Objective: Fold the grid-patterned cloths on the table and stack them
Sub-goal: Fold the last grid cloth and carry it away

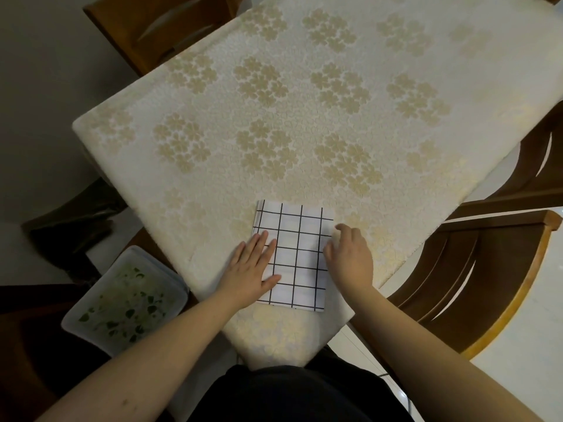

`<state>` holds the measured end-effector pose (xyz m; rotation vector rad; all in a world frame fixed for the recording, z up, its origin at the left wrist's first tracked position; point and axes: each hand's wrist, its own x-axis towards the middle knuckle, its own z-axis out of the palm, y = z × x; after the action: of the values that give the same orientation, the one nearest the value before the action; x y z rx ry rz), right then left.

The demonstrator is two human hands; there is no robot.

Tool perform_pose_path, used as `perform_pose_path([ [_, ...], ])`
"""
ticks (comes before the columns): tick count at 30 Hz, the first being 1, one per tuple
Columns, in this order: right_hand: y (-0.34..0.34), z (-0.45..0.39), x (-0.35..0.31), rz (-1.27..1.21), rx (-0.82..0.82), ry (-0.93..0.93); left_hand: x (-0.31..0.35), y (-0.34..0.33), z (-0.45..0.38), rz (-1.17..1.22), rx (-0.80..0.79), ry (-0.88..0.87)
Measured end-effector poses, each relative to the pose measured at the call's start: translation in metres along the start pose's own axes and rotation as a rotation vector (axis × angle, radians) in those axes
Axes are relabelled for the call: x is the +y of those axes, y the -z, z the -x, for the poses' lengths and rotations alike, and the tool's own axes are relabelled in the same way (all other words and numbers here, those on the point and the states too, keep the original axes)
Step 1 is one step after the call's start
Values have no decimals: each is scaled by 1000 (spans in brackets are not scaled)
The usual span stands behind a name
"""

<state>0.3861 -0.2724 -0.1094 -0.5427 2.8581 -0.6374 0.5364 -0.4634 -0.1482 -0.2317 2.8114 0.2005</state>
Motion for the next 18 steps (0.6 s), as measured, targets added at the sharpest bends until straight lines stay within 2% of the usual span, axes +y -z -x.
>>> perform_pose_path([
  [2, -10, 4, 0, 103, 78, 284, 0, 0, -1, -17, 2, -7],
  [4, -23, 7, -3, 111, -21, 409, -1, 0, -1, -26, 3, -11],
  [9, -55, 14, -10, 184, -215, 500, 0, 0, -2, -15, 6, -5],
  [18, -62, 8, -1, 225, -223, 536, -24, 16, -21, -57, 41, -57],
])
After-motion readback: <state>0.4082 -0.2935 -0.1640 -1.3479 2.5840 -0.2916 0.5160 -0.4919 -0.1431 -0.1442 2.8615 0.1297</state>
